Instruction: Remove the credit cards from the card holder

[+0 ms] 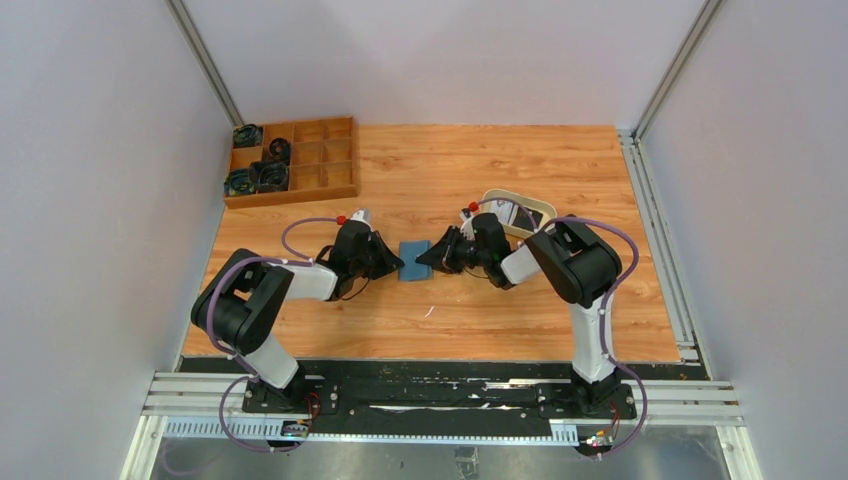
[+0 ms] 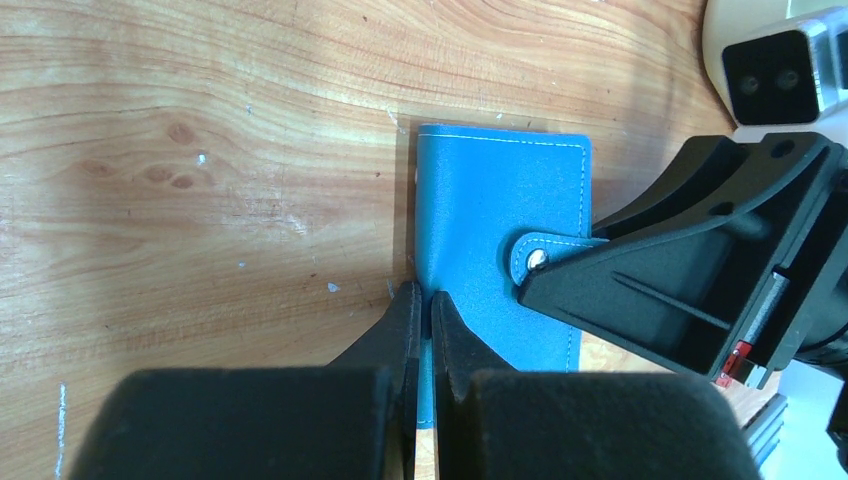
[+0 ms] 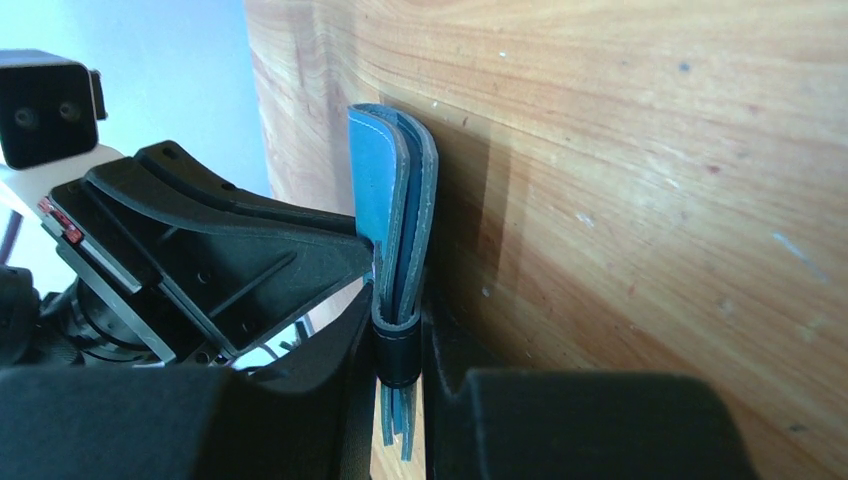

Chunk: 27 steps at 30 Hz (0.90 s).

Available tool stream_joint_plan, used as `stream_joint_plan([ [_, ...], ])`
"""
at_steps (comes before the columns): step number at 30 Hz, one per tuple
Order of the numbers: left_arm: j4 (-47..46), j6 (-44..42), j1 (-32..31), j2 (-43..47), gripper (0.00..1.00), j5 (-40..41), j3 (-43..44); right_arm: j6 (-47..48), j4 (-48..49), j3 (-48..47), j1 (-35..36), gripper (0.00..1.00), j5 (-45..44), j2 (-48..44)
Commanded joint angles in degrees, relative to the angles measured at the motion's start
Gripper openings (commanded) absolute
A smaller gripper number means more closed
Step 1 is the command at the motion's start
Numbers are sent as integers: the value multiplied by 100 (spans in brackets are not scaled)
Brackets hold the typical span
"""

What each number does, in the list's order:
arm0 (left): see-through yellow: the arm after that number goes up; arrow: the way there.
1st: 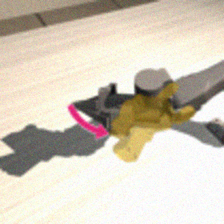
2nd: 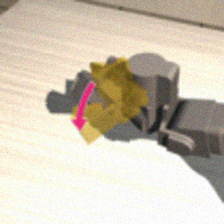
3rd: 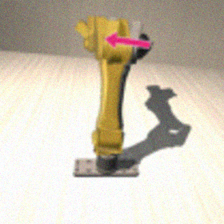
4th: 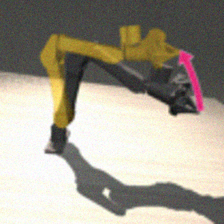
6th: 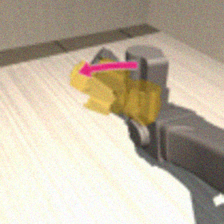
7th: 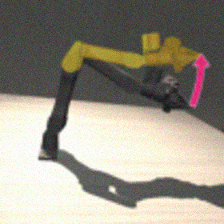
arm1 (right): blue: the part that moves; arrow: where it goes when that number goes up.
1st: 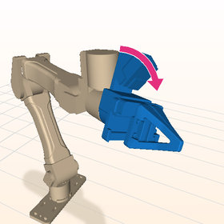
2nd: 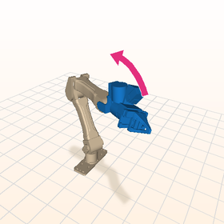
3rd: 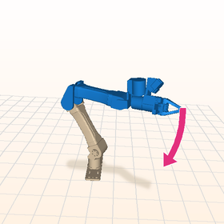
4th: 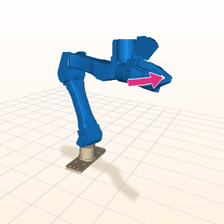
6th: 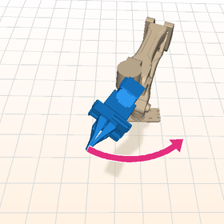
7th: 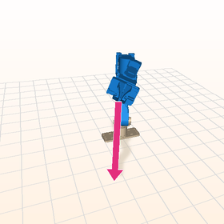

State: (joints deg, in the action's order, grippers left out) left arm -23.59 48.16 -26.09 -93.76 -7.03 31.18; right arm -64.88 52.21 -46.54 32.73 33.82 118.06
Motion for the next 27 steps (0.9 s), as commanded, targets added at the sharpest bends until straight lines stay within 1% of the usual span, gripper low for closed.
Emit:
stream_joint_plan([
  [1, 1673, -392, 7, -428, 0, 622, -235, 1024, -1304, -222, 80, 0, 474, -201],
  [2, 1717, -415, 7, -417, 0, 635, -216, 1228, -1459, -302, 77, 0, 535, -215],
  [3, 1737, -427, 7, -404, 0, 647, -186, 1299, -1519, -352, 79, 3, 611, -217],
  [4, 1766, -434, 7, -406, 0, 650, -174, 1288, -1442, -357, 79, 11, 646, -214],
  [5, 1770, -439, 7, -407, 0, 650, -160, 1247, -1355, -360, 76, 22, 663, -196],
  [6, 1777, -439, 7, -413, 0, 650, -164, 1205, -1290, -382, 82, 27, 669, -175],
  [8, 1776, -439, 7, -428, 0, 650, -163, 1038, -1047, -414, 77, 32, 667, -104],
  [15, 1775, -461, 7, -440, 0, 659, -209, 164, 335, -437, 79, 38, 649, 356],
  [21, 1775, -466, 7, -477, 0, 641, -194, -517, 1462, -311, 68, 40, 552, 655],
  [23, 1771, -472, 7, -477, 0, 642, -205, -675, 1675, -251, 64, 41, 438, 712],
  [27, 1771, -474, 7, -468, 0, 649, -209, -823, 1760, -35, 57, 41, 127, 657],
])
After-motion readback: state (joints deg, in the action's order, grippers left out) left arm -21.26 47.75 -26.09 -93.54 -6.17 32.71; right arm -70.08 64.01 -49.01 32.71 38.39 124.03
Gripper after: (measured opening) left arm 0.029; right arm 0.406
